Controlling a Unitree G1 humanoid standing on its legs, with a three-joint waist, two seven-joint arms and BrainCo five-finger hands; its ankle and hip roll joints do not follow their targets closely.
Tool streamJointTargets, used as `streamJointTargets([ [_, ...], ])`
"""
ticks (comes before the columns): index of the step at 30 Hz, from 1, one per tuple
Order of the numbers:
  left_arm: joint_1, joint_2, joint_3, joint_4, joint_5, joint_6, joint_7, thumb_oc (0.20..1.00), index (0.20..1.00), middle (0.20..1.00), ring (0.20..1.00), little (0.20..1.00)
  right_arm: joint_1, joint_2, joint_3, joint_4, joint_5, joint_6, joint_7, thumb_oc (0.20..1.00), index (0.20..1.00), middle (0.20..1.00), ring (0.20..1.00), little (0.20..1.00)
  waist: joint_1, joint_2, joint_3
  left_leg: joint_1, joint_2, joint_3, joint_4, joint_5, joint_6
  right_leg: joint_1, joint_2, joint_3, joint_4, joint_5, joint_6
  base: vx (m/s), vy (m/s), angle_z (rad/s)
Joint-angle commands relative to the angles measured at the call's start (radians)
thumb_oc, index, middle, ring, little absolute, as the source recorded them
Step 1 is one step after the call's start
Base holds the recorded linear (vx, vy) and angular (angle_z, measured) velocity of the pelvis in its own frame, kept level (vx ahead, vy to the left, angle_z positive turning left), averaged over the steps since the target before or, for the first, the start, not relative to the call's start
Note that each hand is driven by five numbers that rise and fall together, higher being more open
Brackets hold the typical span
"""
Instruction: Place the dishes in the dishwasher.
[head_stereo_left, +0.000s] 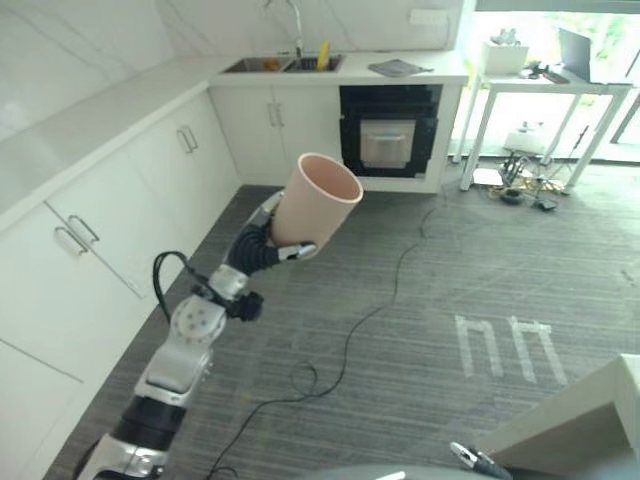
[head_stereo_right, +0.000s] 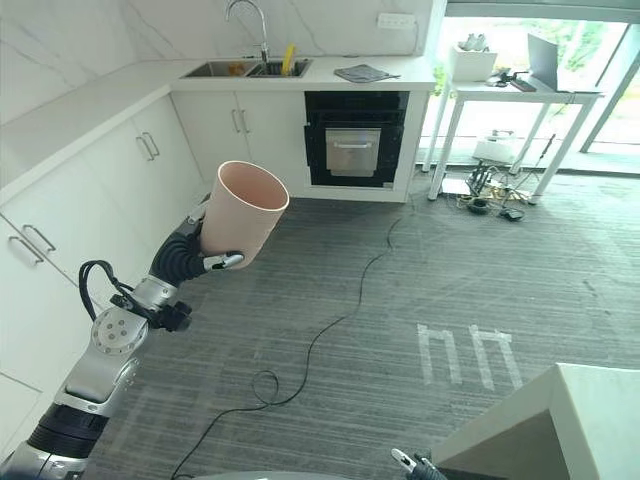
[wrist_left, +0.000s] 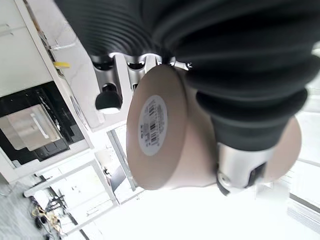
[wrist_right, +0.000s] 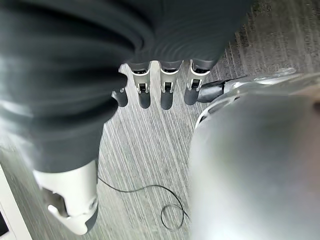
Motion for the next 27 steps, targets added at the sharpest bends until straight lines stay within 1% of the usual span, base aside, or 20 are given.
streamJointTargets([
  [1, -0.123, 0.004, 0.002, 0.010, -0.050, -0.075, 0.020, 0.200, 0.200, 0.200, 0.200, 0.200, -0.060, -0.003, -0.013, 0.026, 0.023, -0.031, 0.000, 1.000, 1.000, 1.000, 1.000, 1.000, -0.012, 0.002, 0.048, 0.007, -0.017, -0.042, 0.016, -0.056, 0.025, 0.028, 0.024, -0.053, 0.001, -0.037, 0.011, 0.01, -0.008, -0.32],
  [5, -0.143, -0.006, -0.015, 0.022, -0.044, -0.068, 0.037, 0.200, 0.200, 0.200, 0.200, 0.200, -0.050, -0.005, -0.025, 0.043, 0.010, -0.032, 0.000, 1.000, 1.000, 1.000, 1.000, 1.000, -0.031, -0.003, 0.051, 0.014, -0.018, -0.024, 0.018, -0.059, 0.027, 0.023, 0.027, -0.036, 0.000, -0.033, 0.013, 0.00, -0.008, -0.24],
  [8, -0.146, -0.006, -0.022, 0.024, -0.041, -0.070, 0.051, 0.200, 0.200, 0.200, 0.200, 0.200, -0.036, -0.005, -0.034, 0.052, -0.002, -0.037, 0.019, 1.000, 1.000, 1.000, 1.000, 1.000, -0.040, -0.003, 0.053, 0.014, -0.019, -0.015, 0.018, -0.059, 0.029, 0.019, 0.028, -0.031, 0.000, -0.032, 0.013, 0.00, 0.004, -0.10],
  [9, -0.085, -0.059, 0.055, 0.018, 0.014, -0.123, 0.236, 0.200, 0.200, 0.200, 0.200, 0.200, -0.119, -0.045, -0.003, -0.081, 0.004, -0.043, -0.058, 1.000, 1.000, 1.000, 1.000, 1.000, 0.052, 0.010, 0.071, -0.084, 0.002, -0.200, 0.014, 0.009, -0.010, 0.024, 0.050, -0.038, 0.016, -0.068, -0.029, 0.00, 0.000, 0.00],
  [10, -0.091, -0.059, 0.053, 0.017, 0.009, -0.115, 0.240, 0.200, 0.200, 0.200, 0.200, 0.200, -0.117, -0.042, -0.006, -0.072, -0.019, -0.042, -0.048, 1.000, 1.000, 1.000, 1.000, 1.000, 0.048, 0.013, 0.065, -0.081, 0.004, -0.199, 0.007, 0.008, -0.013, 0.024, 0.050, -0.038, 0.011, -0.068, -0.028, 0.03, 0.019, -0.04],
  [12, -0.106, -0.057, 0.045, 0.032, -0.007, -0.107, 0.238, 0.200, 0.200, 0.200, 0.200, 0.200, -0.105, -0.028, 0.000, -0.057, -0.047, -0.063, -0.030, 1.000, 1.000, 1.000, 1.000, 1.000, 0.043, 0.014, 0.055, -0.079, 0.002, -0.203, 0.001, -0.001, -0.016, 0.027, 0.053, -0.038, 0.007, -0.072, -0.026, 0.05, -0.005, 0.05],
  [14, -0.105, -0.059, 0.043, 0.040, -0.009, -0.106, 0.227, 0.200, 0.200, 0.200, 0.200, 0.200, -0.098, -0.020, 0.013, -0.061, -0.035, -0.059, -0.023, 1.000, 1.000, 1.000, 1.000, 1.000, 0.044, 0.011, 0.048, -0.079, -0.004, -0.215, 0.001, -0.009, -0.012, 0.030, 0.055, -0.035, 0.007, -0.075, -0.025, 0.07, -0.036, 0.21],
  [16, -0.102, -0.064, 0.040, 0.037, -0.002, -0.099, 0.222, 0.200, 0.200, 0.200, 0.200, 0.200, -0.090, -0.011, 0.024, -0.067, -0.027, -0.067, -0.047, 1.000, 1.000, 1.000, 1.000, 1.000, 0.044, 0.008, 0.044, -0.076, -0.005, -0.218, 0.001, -0.013, -0.009, 0.033, 0.057, -0.034, 0.008, -0.079, -0.028, 0.08, -0.047, 0.08],
  [20, -0.091, -0.059, 0.046, 0.021, -0.005, -0.085, 0.220, 0.200, 0.200, 0.200, 0.200, 0.200, -0.091, -0.010, 0.014, -0.061, -0.022, -0.051, -0.086, 1.000, 1.000, 1.000, 1.000, 1.000, 0.046, 0.006, 0.038, -0.072, -0.002, -0.212, 0.001, -0.018, -0.006, 0.035, 0.064, -0.034, 0.005, -0.083, -0.031, 0.07, -0.061, 0.03],
  [25, -0.083, -0.056, 0.052, 0.019, -0.006, -0.085, 0.229, 0.200, 0.200, 0.200, 0.200, 0.200, -0.084, -0.010, 0.003, -0.051, -0.033, -0.045, -0.085, 1.000, 1.000, 1.000, 1.000, 1.000, 0.045, 0.006, 0.041, -0.070, 0.011, -0.201, 0.001, -0.007, -0.011, 0.031, 0.077, -0.035, 0.008, -0.088, -0.038, 0.07, -0.067, -0.01],
  [27, -0.079, -0.053, 0.060, 0.019, -0.010, -0.087, 0.240, 0.200, 0.200, 0.200, 0.200, 0.200, -0.082, -0.015, 0.002, -0.045, -0.046, -0.057, -0.081, 1.000, 1.000, 1.000, 1.000, 1.000, 0.046, 0.005, 0.047, -0.075, 0.013, -0.202, 0.020, -0.004, -0.015, 0.029, 0.085, -0.031, 0.011, -0.093, -0.045, 0.08, -0.086, -0.01],
])
